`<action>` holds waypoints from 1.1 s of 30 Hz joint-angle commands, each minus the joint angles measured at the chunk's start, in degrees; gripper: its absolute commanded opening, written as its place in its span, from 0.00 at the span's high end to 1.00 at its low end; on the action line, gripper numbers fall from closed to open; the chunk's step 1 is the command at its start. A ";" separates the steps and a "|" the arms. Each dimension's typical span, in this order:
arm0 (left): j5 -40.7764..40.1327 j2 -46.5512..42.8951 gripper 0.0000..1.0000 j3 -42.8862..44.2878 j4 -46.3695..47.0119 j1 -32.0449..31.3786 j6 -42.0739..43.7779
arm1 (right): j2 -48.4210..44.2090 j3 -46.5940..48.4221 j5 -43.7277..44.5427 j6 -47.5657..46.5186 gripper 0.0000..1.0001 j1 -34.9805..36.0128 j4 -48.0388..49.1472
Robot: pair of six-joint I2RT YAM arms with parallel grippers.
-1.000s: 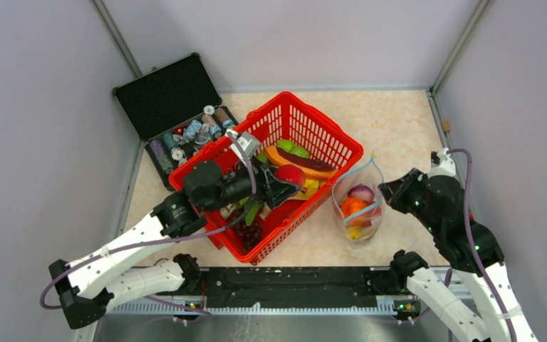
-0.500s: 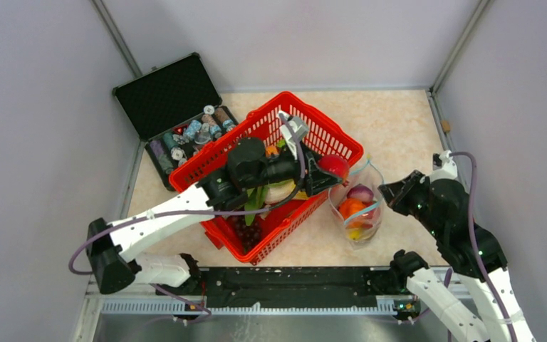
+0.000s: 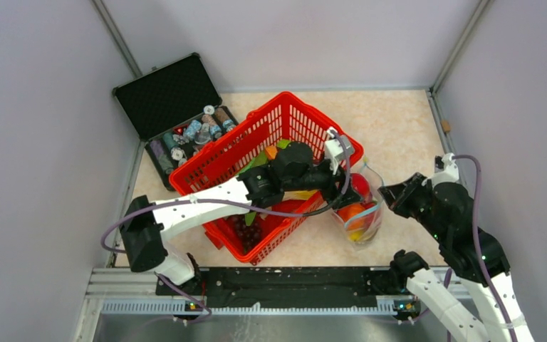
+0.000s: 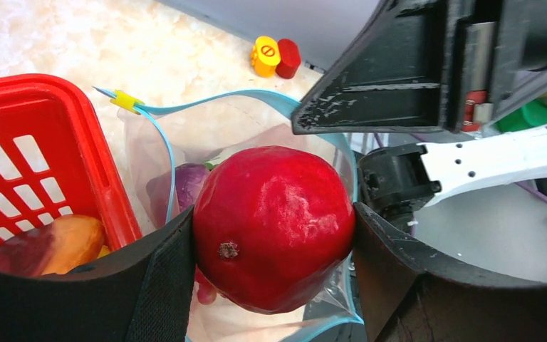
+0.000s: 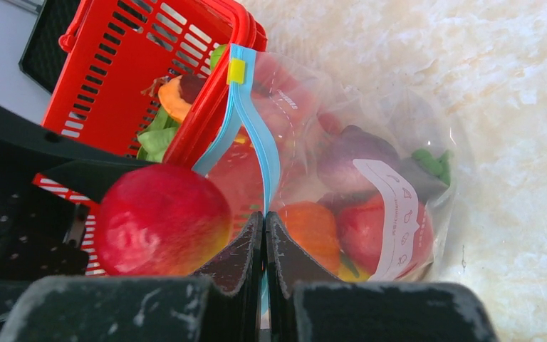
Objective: Place the food in the zip-top bag and seal the zipper
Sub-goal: Place the fake fruit in the zipper food storage bag.
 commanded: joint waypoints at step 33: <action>-9.62 -0.39 0.01 7.84 -9.84 -2.67 7.30 | -0.20 1.89 0.65 1.14 0.99 -0.12 1.48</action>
